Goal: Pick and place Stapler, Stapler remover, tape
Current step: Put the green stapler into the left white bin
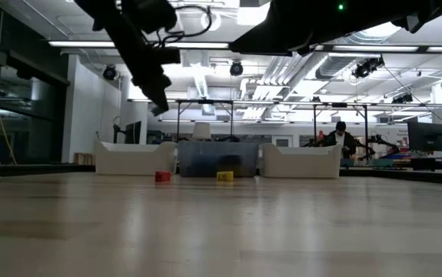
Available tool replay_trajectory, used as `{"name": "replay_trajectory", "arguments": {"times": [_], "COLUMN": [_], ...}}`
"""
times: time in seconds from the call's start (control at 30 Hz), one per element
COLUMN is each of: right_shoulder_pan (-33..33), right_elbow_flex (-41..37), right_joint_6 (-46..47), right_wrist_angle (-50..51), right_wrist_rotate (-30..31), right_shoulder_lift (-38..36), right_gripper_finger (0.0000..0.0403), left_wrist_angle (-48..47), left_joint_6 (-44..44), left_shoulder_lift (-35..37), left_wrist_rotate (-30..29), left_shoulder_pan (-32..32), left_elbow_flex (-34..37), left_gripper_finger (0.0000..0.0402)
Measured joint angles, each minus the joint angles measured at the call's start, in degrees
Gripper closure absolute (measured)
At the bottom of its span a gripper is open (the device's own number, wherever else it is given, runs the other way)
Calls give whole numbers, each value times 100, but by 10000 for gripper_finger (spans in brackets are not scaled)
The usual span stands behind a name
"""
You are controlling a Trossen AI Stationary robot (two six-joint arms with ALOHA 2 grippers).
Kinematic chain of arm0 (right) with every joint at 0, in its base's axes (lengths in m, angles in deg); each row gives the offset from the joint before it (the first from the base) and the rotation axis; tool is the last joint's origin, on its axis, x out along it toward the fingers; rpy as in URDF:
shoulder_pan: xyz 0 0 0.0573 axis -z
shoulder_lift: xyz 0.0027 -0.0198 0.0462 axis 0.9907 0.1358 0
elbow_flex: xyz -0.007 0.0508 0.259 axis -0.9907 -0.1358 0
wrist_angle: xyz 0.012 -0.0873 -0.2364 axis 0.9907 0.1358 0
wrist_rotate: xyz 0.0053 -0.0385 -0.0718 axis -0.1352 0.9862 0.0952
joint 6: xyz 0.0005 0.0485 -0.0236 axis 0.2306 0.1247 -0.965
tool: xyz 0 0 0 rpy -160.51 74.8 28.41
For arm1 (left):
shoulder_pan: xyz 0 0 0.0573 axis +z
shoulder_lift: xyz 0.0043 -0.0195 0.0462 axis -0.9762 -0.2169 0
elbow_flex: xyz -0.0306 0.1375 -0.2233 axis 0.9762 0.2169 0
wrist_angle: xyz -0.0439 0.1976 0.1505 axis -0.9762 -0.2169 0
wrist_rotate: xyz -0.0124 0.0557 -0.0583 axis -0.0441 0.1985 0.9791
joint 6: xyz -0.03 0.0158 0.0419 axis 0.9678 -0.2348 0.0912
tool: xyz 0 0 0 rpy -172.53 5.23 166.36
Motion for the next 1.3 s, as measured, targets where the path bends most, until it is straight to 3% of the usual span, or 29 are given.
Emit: {"name": "replay_trajectory", "arguments": {"times": [0.37,0.5,0.93,1.3], "right_shoulder_pan": [38,38,57,65], "right_elbow_flex": [0,0,0,0], "right_joint_6": [162,197,357,501], "right_wrist_angle": [3,1,72,213], "right_wrist_rotate": [-18,-21,-32,-42], "right_shoulder_lift": [0,0,0,0], "right_gripper_finger": [235,235,235,235], "left_wrist_angle": [1340,1701,1890,1900], "left_joint_6": [497,871,1014,937], "left_shoulder_lift": [-2,-21,-613,-789], "left_wrist_rotate": [871,937,906,904], "left_shoulder_pan": [1445,1726,1816,1814], "left_elbow_flex": [1226,1495,1564,1562], "left_gripper_finger": [337,337,334,266]}}
